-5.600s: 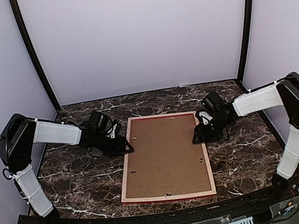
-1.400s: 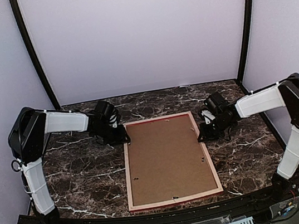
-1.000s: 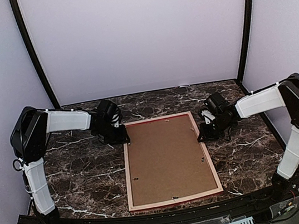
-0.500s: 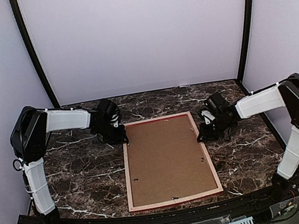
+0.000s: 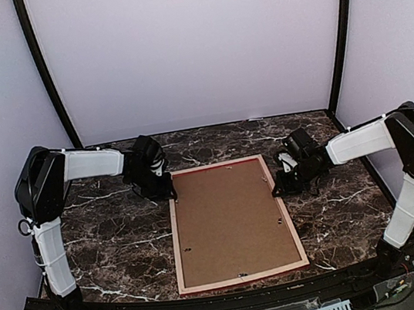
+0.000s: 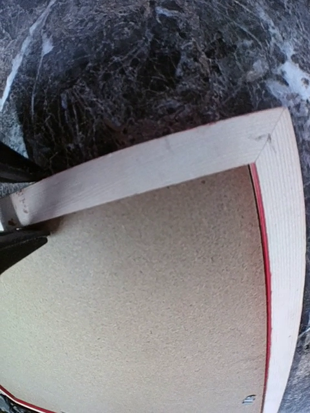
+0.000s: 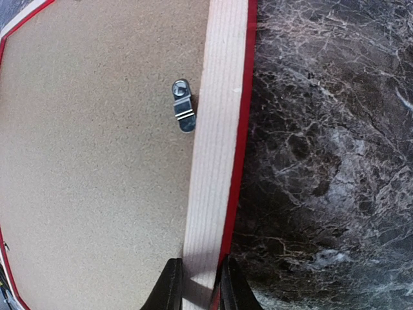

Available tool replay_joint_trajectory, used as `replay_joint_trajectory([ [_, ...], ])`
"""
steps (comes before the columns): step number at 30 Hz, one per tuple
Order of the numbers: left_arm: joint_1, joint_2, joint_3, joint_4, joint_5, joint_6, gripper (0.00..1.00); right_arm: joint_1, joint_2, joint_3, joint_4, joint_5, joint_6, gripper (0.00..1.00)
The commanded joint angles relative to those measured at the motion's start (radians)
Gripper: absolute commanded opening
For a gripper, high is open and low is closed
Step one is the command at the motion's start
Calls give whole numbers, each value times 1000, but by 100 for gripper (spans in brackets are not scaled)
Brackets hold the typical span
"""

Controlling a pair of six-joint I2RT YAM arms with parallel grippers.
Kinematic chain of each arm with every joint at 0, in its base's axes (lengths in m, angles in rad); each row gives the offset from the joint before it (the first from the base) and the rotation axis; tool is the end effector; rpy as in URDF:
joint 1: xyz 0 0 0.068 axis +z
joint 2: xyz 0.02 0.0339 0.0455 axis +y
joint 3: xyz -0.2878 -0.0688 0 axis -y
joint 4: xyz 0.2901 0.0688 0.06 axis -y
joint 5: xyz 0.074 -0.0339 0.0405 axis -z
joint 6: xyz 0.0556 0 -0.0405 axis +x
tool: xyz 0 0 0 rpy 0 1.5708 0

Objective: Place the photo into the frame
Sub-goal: Press the fastener onto the backboard.

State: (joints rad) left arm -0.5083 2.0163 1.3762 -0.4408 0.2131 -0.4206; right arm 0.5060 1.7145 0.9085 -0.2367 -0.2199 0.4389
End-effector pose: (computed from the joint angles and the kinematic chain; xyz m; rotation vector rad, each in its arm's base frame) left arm 0.4074 -0.2404 0.1348 0.1934 2.7359 -0.5692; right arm 0.3178 0.1899 0.1198 -0.1716 2.7030 0.5992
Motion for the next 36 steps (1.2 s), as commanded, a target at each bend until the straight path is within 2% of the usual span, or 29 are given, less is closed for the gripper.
replay_joint_trajectory([
  [1,1,-4,27,-76,115,63,35,9,47,-40,-41,-1,-17,12],
  [5,2,-2,33,-69,114,57,46,9,47,-37,-45,-2,-17,12],
  [13,2,-35,8,-60,95,53,54,9,56,-28,-48,8,-8,11],
  [21,-15,-189,-160,9,78,48,68,-10,65,-25,-45,44,34,4],
  [25,-58,-294,-272,45,23,35,73,-17,62,-24,-35,52,54,0],
  [30,-131,-411,-375,50,-11,3,79,-34,56,-31,-19,66,71,0],
  [36,-226,-451,-446,36,-41,-12,83,-40,55,-27,-19,55,66,0],
])
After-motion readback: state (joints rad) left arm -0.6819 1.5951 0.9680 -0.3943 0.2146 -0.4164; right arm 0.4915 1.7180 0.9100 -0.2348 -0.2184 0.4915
